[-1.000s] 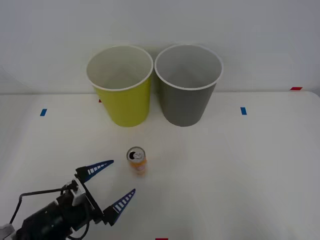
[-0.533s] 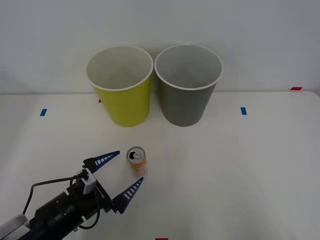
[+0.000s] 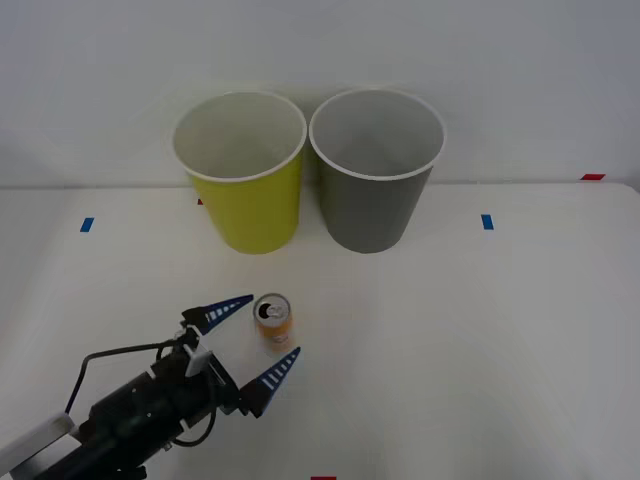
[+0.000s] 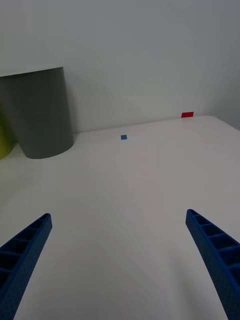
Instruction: Put cans in the gray bin and PET bottles in the light green bin.
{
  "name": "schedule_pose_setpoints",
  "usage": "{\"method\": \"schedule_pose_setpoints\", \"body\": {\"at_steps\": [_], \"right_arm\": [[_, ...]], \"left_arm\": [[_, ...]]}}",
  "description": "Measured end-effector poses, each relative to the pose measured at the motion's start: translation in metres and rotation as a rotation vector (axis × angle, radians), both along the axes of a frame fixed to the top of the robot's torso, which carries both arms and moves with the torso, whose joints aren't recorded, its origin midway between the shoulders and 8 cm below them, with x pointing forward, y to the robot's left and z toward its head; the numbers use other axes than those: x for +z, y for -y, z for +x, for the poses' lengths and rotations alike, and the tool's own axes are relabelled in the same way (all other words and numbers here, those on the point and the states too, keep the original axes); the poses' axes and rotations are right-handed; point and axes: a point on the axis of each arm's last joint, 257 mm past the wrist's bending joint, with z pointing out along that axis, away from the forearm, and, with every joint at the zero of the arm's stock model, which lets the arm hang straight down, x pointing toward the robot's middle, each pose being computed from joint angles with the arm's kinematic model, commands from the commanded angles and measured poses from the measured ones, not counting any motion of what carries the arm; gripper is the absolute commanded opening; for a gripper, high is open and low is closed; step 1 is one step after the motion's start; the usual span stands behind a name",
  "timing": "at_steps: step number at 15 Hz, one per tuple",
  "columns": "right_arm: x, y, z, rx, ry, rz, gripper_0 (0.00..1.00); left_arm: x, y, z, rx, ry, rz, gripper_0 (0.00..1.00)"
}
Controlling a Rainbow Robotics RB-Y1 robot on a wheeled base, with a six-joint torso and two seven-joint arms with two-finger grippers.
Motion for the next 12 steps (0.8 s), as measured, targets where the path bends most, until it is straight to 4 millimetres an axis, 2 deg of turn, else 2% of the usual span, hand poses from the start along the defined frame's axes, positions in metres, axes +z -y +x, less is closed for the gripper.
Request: {"method": "schedule_pose_setpoints", "body": {"at_steps": [5, 8, 9, 10, 11, 12], "right_arm": [[0.0, 0.0, 0.0, 0.0, 0.0, 0.0, 0.93], [0.0, 0.0, 0.0, 0.0, 0.0, 0.0, 0.93], [0.0, 0.0, 0.0, 0.0, 0.0, 0.0, 0.93], [0.0, 0.0, 0.0, 0.0, 0.0, 0.0, 0.93], [0.0, 0.0, 0.0, 0.0, 0.0, 0.0, 0.93], [0.0, 0.0, 0.0, 0.0, 0.0, 0.0, 0.93]], "left_arm": [[0.003, 0.012, 0.012, 0.017, -0.002, -0.005, 1.0], [0.002, 0.02, 0.009, 0.009, -0.013, -0.015, 1.0], [0.002, 0.021, 0.008, 0.007, -0.015, -0.016, 0.84], [0.002, 0.021, 0.009, 0.007, -0.015, -0.017, 0.58], [0.002, 0.021, 0.009, 0.007, -0.015, -0.019, 0.44], [0.002, 0.021, 0.009, 0.007, -0.016, -0.021, 0.41]]}}
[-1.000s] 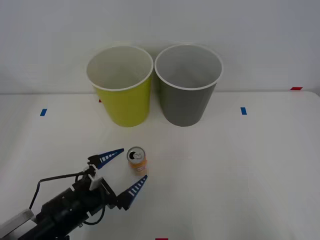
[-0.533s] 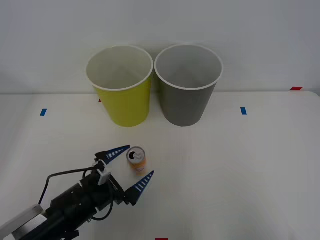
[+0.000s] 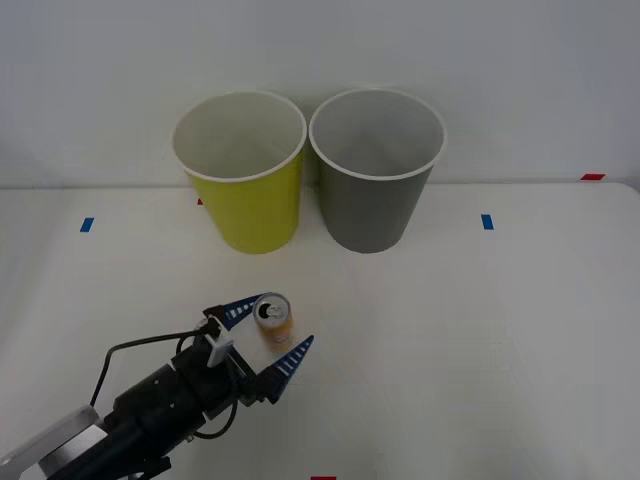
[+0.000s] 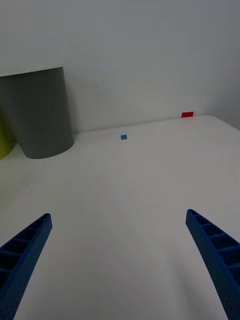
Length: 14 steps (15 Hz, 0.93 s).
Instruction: Put cans in the gray bin and PET bottles in the light green bin.
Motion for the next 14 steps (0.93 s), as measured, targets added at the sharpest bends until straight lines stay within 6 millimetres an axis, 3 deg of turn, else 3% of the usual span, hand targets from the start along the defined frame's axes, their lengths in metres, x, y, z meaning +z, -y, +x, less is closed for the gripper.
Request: {"method": "schedule_pose_setpoints", "body": {"at_steps": [2, 4, 6, 14], "right_arm": [[0.0, 0.0, 0.0, 0.0, 0.0, 0.0, 0.93], [0.0, 0.0, 0.0, 0.0, 0.0, 0.0, 0.93], [0.0, 0.0, 0.0, 0.0, 0.0, 0.0, 0.93], [0.0, 0.0, 0.0, 0.0, 0.0, 0.0, 0.93]], "left_arm": [[0.0027, 0.0003, 0.002, 0.002, 0.0, -0.009, 0.25], [0.0054, 0.0008, 0.0039, 0.002, 0.001, -0.016, 0.22], [0.0061, 0.0014, 0.0044, 0.003, 0.001, -0.019, 0.06], [0.0055, 0.0036, 0.0031, -0.001, 0.004, -0.016, 0.03]]}}
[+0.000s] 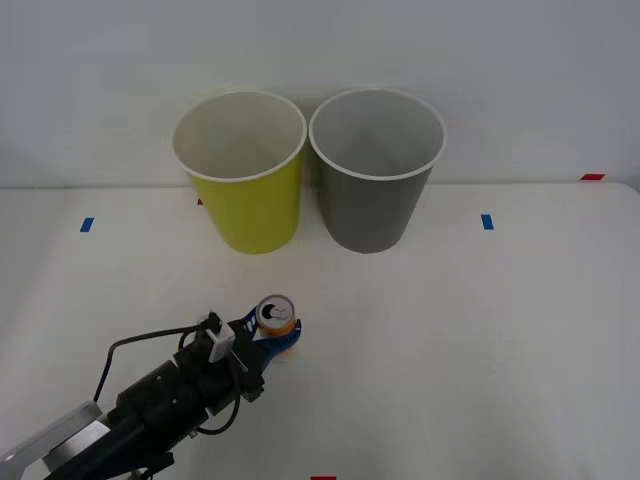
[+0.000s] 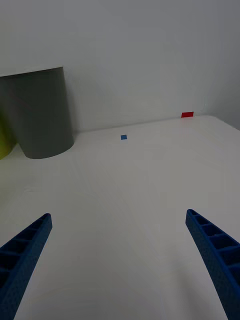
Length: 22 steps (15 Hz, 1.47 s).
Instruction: Put cans in the gray bin and PET bottles in the light green bin.
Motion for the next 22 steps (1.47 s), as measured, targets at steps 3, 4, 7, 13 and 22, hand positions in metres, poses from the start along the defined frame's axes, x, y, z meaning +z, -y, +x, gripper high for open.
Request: {"method": "schedule_pose_setpoints", "body": {"at_steps": [3, 4, 7, 13, 22], "right_arm": [[0.0, 0.0, 0.0, 0.0, 0.0, 0.0, 0.93], [0.0, 0.0, 0.0, 0.0, 0.0, 0.0, 0.93], [0.0, 0.0, 0.0, 0.0, 0.0, 0.0, 0.93], [0.0, 0.0, 0.0, 0.0, 0.0, 0.0, 0.93], [0.0, 0.0, 0.0, 0.0, 0.0, 0.0, 0.93]], "left_arm": [[0.001, 0.0, 0.0, -0.001, 0.003, 0.002, 0.01], [0.002, 0.0, 0.0, -0.002, 0.004, 0.003, 0.01], [0.012, 0.005, 0.003, 0.017, -0.008, 0.032, 0.01], [0.052, 0.016, 0.002, 0.048, -0.022, 0.075, 0.0], [0.116, 0.031, -0.012, 0.11, -0.062, 0.099, 0.0]]}}
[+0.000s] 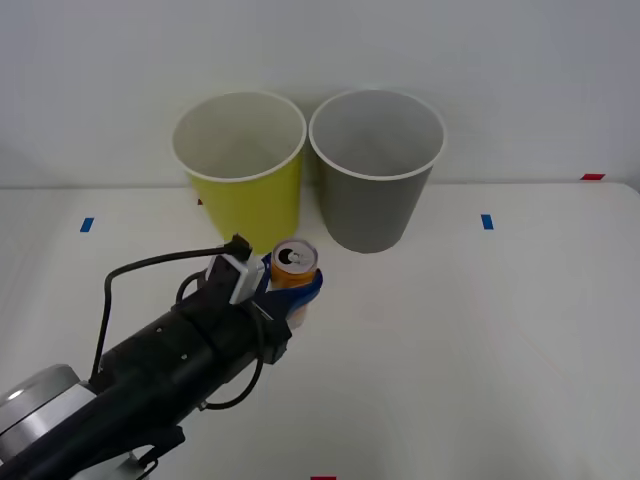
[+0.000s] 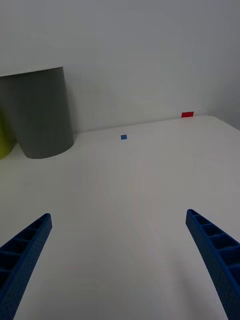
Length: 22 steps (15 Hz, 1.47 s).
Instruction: Put cans in the gray bin and PET bottles in the light green bin.
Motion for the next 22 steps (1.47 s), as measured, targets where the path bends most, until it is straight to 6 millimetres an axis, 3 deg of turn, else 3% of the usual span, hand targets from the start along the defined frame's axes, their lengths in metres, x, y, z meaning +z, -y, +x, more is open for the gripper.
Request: {"method": "schedule_pose_setpoints", "body": {"at_steps": [5, 12, 16, 22], "right_arm": [[0.0, 0.0, 0.0, 0.0, 0.0, 0.0, 0.93], [0.0, 0.0, 0.0, 0.0, 0.0, 0.0, 0.93], [0.0, 0.0, 0.0, 0.0, 0.0, 0.0, 0.93], [0.0, 0.0, 0.0, 0.0, 0.0, 0.0, 0.93]], "left_arm": [[0.029, -0.013, -0.005, 0.021, -0.012, 0.085, 0.0], [0.111, -0.041, -0.01, 0.0, 0.069, 0.078, 0.0], [0.141, -0.055, -0.008, -0.016, 0.064, 0.038, 0.0], [0.205, -0.047, -0.011, -0.065, 0.156, -0.038, 0.0]]}}
